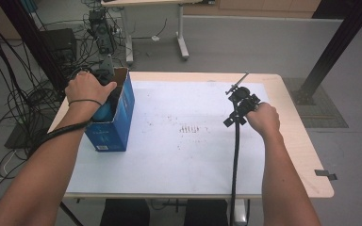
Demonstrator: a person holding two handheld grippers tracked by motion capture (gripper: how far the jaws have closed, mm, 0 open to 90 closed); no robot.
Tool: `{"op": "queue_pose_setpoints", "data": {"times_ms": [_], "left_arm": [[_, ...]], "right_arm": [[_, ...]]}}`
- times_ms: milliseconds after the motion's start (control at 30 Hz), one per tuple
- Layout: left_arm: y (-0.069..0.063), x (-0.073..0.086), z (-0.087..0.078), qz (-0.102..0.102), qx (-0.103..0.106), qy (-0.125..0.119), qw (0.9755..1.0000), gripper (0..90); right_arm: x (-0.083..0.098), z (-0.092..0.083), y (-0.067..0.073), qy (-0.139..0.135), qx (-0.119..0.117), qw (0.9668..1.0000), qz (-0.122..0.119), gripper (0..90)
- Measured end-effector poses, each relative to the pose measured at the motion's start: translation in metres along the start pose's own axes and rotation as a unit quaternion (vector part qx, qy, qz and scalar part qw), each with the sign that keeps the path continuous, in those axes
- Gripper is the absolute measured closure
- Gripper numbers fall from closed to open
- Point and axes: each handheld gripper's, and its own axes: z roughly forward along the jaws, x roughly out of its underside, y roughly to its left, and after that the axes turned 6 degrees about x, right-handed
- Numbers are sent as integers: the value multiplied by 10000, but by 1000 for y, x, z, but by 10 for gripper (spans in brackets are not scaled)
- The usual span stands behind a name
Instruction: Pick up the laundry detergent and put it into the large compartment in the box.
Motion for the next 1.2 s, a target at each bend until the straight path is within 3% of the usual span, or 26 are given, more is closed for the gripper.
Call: {"op": "queue_pose_setpoints", "data": {"times_ms": [1200], "left_arm": [[5, -1, 0, -14, 112, 54, 9999, 369]], "right_arm": [[-3, -1, 1, 31, 16, 10000, -13, 39]]}}
